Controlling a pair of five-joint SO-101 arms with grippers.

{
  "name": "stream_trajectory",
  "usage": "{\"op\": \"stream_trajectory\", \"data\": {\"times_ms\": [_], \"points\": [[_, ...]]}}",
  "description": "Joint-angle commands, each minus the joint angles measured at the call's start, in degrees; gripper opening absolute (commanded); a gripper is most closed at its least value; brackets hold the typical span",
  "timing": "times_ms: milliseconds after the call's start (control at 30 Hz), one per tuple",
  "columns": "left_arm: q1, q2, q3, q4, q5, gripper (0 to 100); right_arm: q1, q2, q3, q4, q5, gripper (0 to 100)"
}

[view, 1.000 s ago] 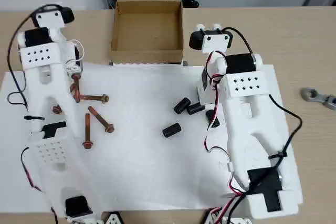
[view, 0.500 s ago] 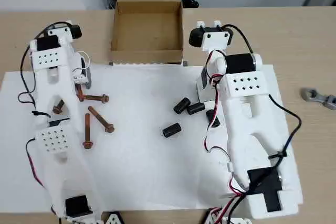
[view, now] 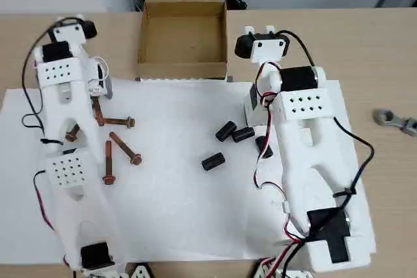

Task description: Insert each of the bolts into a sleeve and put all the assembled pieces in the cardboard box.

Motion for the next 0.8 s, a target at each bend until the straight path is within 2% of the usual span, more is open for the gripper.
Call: {"op": "stream_trajectory", "data": {"times_ms": [0, 100, 233, 500, 767], "points": [[-1.0, 1.7, -2.6, -1.6, 1.0, 17, -0.3, -0.3, -2.6, -0.8, -0.4, 17.2], [-2.5, 3.2, -2.7, -4.1, 3.8, 17, -0.3, -0.3, -2.5, -0.8, -0.4, 17.2], [-2.5, 3.8, -1.9, -4.2, 3.7, 17, -0.3, -0.3, -2.5, -0.7, -0.4, 17.2], [-2.5, 3.8, 0.2, -4.7, 3.6, 1, -0.3, -0.3, -2.5, -0.7, -0.4, 17.2], [-2.4, 3.2, 0.7, -3.7, 2.3, 1, -0.3, -0.3, -2.5, -0.3, -0.4, 17.2]]}}
